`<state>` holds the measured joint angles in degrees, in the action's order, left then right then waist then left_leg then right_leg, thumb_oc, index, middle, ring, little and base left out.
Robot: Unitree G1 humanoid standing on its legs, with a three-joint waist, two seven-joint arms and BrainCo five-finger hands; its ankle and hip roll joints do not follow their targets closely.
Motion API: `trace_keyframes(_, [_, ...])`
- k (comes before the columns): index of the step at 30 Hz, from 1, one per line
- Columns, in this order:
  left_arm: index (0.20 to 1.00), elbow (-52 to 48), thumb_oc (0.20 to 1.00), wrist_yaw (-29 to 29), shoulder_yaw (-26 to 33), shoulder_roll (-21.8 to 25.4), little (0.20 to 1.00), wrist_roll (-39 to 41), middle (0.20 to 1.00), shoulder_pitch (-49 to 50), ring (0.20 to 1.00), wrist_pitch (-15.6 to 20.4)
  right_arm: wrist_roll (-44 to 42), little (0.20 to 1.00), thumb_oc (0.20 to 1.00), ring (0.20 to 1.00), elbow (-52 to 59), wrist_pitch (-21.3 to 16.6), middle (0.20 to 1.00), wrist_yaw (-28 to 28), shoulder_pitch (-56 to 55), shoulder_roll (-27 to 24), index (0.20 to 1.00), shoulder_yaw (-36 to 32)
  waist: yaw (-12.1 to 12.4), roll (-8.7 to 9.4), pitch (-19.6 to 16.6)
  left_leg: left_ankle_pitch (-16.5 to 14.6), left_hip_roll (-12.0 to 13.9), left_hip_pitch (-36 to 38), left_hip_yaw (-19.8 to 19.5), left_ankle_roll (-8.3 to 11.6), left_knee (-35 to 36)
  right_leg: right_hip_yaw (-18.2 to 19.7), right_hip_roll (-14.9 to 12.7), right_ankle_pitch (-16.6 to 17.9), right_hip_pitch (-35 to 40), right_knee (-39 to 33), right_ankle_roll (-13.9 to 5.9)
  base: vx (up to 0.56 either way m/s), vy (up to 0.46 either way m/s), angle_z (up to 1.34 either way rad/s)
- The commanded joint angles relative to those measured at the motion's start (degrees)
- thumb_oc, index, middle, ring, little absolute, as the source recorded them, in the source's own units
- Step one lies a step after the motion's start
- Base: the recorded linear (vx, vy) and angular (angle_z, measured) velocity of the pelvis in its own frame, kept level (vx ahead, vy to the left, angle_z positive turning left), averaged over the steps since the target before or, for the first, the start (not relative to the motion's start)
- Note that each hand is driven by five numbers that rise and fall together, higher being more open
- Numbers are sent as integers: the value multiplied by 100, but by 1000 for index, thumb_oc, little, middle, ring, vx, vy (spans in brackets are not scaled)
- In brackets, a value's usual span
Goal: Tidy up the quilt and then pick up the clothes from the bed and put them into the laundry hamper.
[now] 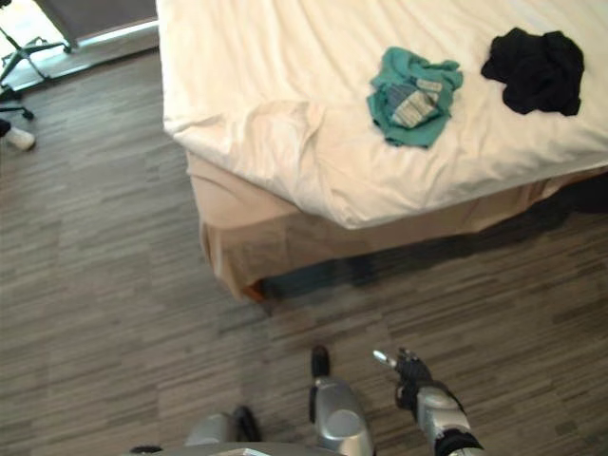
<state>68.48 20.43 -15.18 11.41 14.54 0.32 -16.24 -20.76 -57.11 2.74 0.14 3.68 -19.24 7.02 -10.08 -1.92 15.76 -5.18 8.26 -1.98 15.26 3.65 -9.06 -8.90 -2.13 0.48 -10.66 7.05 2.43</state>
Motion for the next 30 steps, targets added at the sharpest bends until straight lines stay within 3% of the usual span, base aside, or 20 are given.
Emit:
trace_keyframes(1, [1000, -34, 1000, 210, 143, 34, 1000, -131, 1000, -64, 1000, 482, -98, 1000, 1000, 1000, -89, -92, 1000, 159, -294, 88, 1000, 39, -16, -112, 212, 614, 142, -113, -201, -55, 401, 366, -453, -38, 62, -45, -696, -7, 37, 31])
trace_keyframes(2, [1000, -34, 1000, 312, 164, 25, 1000, -78, 1000, -114, 1000, 771, -145, 1000, 1000, 1000, -183, -178, 1000, 174, -273, 88, 1000, 78, 76, -86, 268, 767, 88, -344, -392, -38, 432, 453, -384, -67, 164, -163, -667, -64, -14, 14])
trace_keyframes(3, [1000, -84, 1000, 442, 227, 29, 1000, 66, 1000, -207, 1000, 1113, -192, 1000, 1000, 1000, -317, -266, 1000, 184, -184, 114, 1000, 147, 181, -2, 286, 708, 5, -449, -616, -75, 564, 528, -346, -52, 153, -254, -680, -76, -18, 15])
trace_keyframes(5, [1000, -264, 1000, 561, 281, 64, 1000, 97, 1000, -315, 1000, 1277, -226, 1000, 1000, 1000, -337, -283, 1000, 147, -108, 144, 1000, 233, 237, 30, 302, 694, -5, -400, -703, -74, 732, 499, -296, -37, 87, -278, -680, -130, -25, -13])
trace_keyframes(10, [1000, -919, 1000, 635, 145, 274, 1000, -150, 1000, -718, 1000, 1060, -655, 1000, 1000, 1000, -335, -415, 1000, -138, 14, 265, 1000, 513, 281, 21, 296, 753, 53, -289, -663, 69, 1017, 313, -199, 19, -29, -343, -691, -157, -5, -21])
trace_keyframes(13, [1000, -832, 1000, 714, 118, 239, 1000, -100, 1000, -665, 1000, 1196, -707, 1000, 1000, 1000, -299, -318, 1000, -175, -13, 257, 1000, 528, 281, 38, 255, 755, 36, -283, -683, 49, 1003, 359, -183, 28, 16, -347, -701, 52, 48, 42])
trace_keyframes(14, [1000, -772, 1000, 747, 120, 192, 1000, 277, 1000, -626, 1000, 1328, -698, 1000, 1000, 1000, -315, -229, 1000, -205, -38, 240, 1000, 511, 278, 48, 233, 748, 39, -271, -680, 37, 976, 388, -180, 22, 56, -339, -700, 107, 76, -5])
trace_keyframes(16, [1000, -718, 1000, 1020, 343, 18, 1000, 949, 1000, -542, 1000, 2087, -660, 1000, 1000, 1000, -436, -146, 1000, -109, -129, 245, 1000, 387, 273, 86, 174, 717, 61, -226, -642, 20, 919, 423, -190, 21, 145, -338, -705, 196, 81, -6])
trace_keyframes(18, [1000, -841, 1000, 1362, 490, -6, 1000, 923, 1000, -511, 1000, 2376, -604, 1000, 1000, 1000, -440, -133, 1000, -49, -213, 255, 1000, 325, 268, 109, 166, 701, 93, -194, -587, 16, 896, 423, -207, 15, 189, -345, -708, 159, 45, -12])
trace_keyframes(19, [1000, -1129, 1000, 1700, 666, 114, 1000, 639, 1000, -517, 1000, 2770, -514, 1000, 1000, 1000, -428, -109, 1000, -44, -299, 283, 1000, 290, 250, 124, 172, 678, 108, -182, -535, 8, 858, 449, -233, 17, 197, -336, -721, 116, 48, -8])
trace_keyframes(21, [1000, -1903, 1000, 2217, 697, 487, 1000, 50, 1000, -664, 1000, 2854, -477, 1000, 1000, 1000, -365, -64, 1000, -59, -371, 260, 1000, 325, 233, 118, 229, 646, 104, -222, -505, -12, 807, 523, -261, 24, 150, -297, -740, 112, 54, 8])
trace_keyframes(22, [1000, -1909, 1000, 2219, 698, 488, 1000, 48, 1000, -661, 1000, 2850, -477, 1000, 1000, 1000, -364, -64, 1000, -59, -371, 261, 1000, 325, 234, 120, 230, 644, 103, -221, -504, -12, 804, 524, -261, 22, 149, -294, -741, 76, 42, 12])
trace_keyframes(23, [1000, -2922, 1000, 2553, 546, 1078, 1000, -440, 1000, -1022, 1000, 2538, -508, 1000, 1000, 1000, -313, -155, 1000, -49, -443, 219, 1000, 391, 176, 99, 341, 644, 120, -313, -437, -38, 803, 589, -293, 18, 2, -221, -779, 22, 15, 6])
trace_keyframes(25, [1000, -3508, 1000, 2735, 445, 1487, 1000, -932, 1000, -1319, 1000, 2285, -509, 1000, 1000, 1000, -294, -244, 1000, -10, -489, 193, 1000, 433, 128, 89, 415, 655, 135, -394, -400, -45, 814, 639, -299, 13, -109, -185, -796, -5, -14, -4])
trace_keyframes(26, [1000, -4043, 1000, 2844, 384, 1952, 1000, -1472, 1000, -1679, 1000, 2119, -503, 1000, 1000, 1000, -310, -369, 1000, 35, -549, 172, 1000, 461, 73, 93, 499, 665, 139, -485, -364, -54, 842, 702, -306, 21, -233, -168, -828, -21, -37, -8])
trace_keyframes(28, [1000, -4425, 1000, 2755, 362, 2357, 1000, -1719, 1000, -2038, 1000, 1810, -525, 1000, 1000, 1000, -362, -504, 1000, 85, -584, 159, 1000, 472, 25, 101, 568, 669, 138, -541, -329, -54, 873, 736, -313, 33, -322, -167, -852, -32, -65, -3])
trace_keyframes(29, [1000, -4947, 1000, 2628, 236, 2943, 1000, -2350, 1000, -2711, 1000, 1477, -561, 1000, 1000, 1000, -451, -743, 1000, 139, -657, 156, 1000, 488, -88, 104, 679, 658, 125, -647, -276, -41, 903, 806, -319, 55, -474, -173, -895, -36, -103, 2])
trace_keyframes(30, [1000, -5060, 1000, 2592, 192, 3054, 1000, -2578, 1000, -2879, 1000, 1455, -591, 1000, 1000, 1000, -469, -796, 1000, 155, -681, 157, 1000, 489, -123, 105, 708, 652, 119, -681, -268, -38, 896, 830, -321, 63, -517, -171, -905, -26, -103, 2])
